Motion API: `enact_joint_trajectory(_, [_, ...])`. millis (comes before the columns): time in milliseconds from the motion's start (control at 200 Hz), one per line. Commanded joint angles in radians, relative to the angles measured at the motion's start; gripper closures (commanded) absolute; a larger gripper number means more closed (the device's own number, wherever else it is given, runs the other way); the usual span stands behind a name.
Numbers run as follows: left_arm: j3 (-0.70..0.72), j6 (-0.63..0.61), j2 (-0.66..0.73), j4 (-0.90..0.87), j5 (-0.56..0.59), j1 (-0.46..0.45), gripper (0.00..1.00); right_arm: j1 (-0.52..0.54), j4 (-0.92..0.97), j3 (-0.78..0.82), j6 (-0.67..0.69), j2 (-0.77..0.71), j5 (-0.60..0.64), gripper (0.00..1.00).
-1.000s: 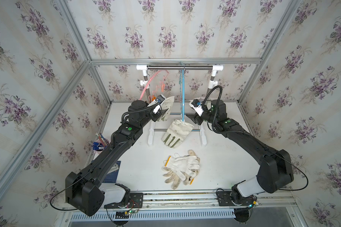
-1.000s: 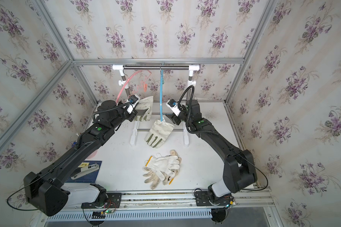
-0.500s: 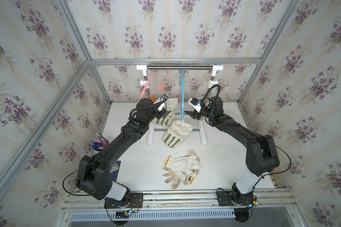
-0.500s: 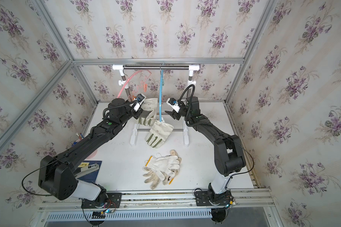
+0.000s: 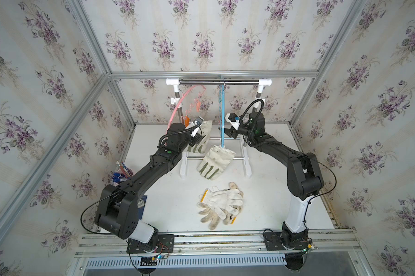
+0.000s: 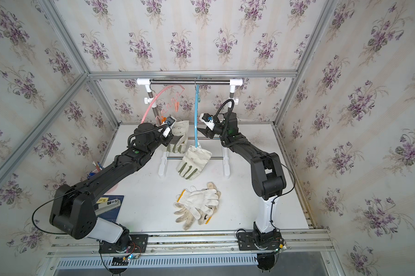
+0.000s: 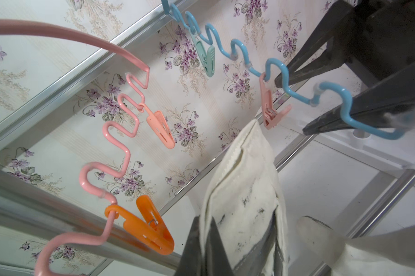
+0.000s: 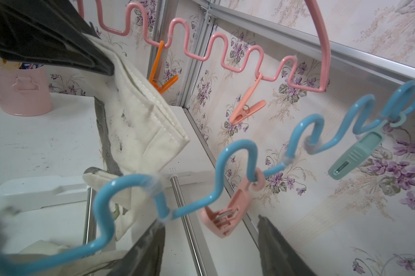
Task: Clip the gloves onto a hanger to dry
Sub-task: Open the clamp at the hanger.
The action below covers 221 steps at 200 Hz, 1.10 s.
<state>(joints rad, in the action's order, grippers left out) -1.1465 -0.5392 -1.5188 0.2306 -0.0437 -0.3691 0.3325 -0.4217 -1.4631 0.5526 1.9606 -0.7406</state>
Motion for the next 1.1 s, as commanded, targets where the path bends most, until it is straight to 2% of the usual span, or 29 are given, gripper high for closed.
enact_joint_trajectory(0, [-0.008, 0.018, -0.015, 0.077, -0.017, 0.005, 1.0, -0.001, -0.03, -0.027, 0.011, 0.027, -0.034, 0.38])
enact_joint_trajectory(729, [-0.035, -0.009, -0.085, 0.094, -0.045, 0.01, 1.0, -0.002, -0.044, -0.159, -0.003, 0.137, -0.121, 0.43])
enact_joint_trajectory(899, [-0.042, -0.016, -0.101, 0.1, -0.043, 0.011, 1.0, -0.003, -0.036, -0.16, -0.002, 0.127, -0.139, 0.51])
enact_joint_trajectory(1054, [-0.044, -0.012, -0.112, 0.104, -0.042, 0.012, 1.0, -0.006, -0.032, -0.155, 0.0, 0.121, -0.147, 0.65])
enact_joint_trajectory(1099, [-0.046, -0.012, -0.113, 0.104, -0.042, 0.012, 1.0, -0.006, -0.032, -0.154, 0.0, 0.119, -0.148, 0.66])
